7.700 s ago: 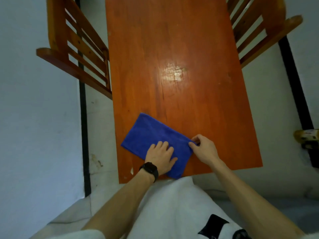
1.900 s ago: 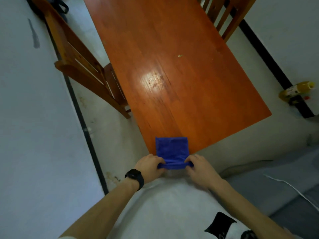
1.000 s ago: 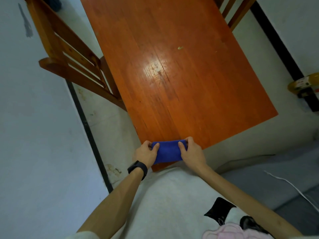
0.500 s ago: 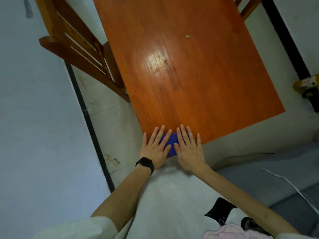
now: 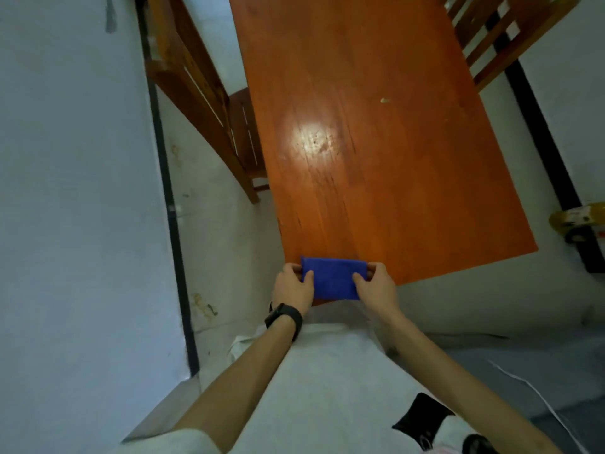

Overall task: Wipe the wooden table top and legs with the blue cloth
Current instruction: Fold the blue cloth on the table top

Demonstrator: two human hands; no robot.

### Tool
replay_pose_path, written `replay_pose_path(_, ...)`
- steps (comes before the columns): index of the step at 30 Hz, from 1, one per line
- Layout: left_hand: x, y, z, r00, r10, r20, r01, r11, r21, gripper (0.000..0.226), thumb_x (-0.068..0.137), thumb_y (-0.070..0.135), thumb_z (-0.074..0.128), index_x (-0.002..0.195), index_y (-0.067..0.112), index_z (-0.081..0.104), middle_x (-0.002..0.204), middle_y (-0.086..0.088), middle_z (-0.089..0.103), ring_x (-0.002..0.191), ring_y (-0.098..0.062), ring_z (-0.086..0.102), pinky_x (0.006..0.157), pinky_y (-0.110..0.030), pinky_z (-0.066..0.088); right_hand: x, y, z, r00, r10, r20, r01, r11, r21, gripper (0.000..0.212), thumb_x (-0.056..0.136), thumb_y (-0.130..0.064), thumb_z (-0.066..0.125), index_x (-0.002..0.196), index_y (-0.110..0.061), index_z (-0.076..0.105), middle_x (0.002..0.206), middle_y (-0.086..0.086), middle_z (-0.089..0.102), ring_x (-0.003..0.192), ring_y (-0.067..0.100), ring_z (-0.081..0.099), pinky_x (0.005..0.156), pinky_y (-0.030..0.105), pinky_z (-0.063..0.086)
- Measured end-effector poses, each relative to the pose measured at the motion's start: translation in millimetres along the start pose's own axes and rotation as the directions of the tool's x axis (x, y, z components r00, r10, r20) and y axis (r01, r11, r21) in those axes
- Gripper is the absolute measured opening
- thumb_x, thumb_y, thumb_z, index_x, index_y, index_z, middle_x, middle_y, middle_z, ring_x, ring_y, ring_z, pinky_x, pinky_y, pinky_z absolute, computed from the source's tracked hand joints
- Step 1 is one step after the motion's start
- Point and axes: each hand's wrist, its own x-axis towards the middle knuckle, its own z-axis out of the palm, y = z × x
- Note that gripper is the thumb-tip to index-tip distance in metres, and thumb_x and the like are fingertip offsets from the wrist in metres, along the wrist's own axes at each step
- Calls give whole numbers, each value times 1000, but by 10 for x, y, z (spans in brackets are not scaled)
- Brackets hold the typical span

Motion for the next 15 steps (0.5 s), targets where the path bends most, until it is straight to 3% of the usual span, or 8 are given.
replay_pose_path(4,38,4,-42,994,-108,-12,103,973,-205,22,93,37,61,108,22,54,107,0,63,96,-21,62,89,-41,55,144,-200,-53,995,-94,18,94,995,-23,27,95,-20,59,121,-15,57,112,-2,62,97,12,56,81,27,45)
replay_pose_path(8,40,27,5,985,-169,-34,147,929,-338,20,94,35,62,106,23,51,111,-4,63,98,-21,61,87,-41,55,329,-363,-108,979,-188,74,194,977,-88,26,95,-20,59,121,-18,59,117,0,64,107,17,59,92,34,49)
replay_pose_path(11,13,67,58,977,-192,-96,144,918,-368,18,95,34,61,105,24,52,111,-4,63,95,-19,60,83,-38,56,425,-365,-175,966,-195,168,220,965,-147,27,96,-23,59,122,-17,57,116,-1,63,104,15,57,88,30,48)
replay_pose_path(15,-97,110,127,963,-200,-183,124,925,-360,24,96,35,59,116,21,58,104,3,60,91,-14,56,67,-22,45,468,-209,-220,940,-258,223,296,942,-158,25,95,-29,60,117,-20,55,108,-5,61,98,13,57,80,27,44)
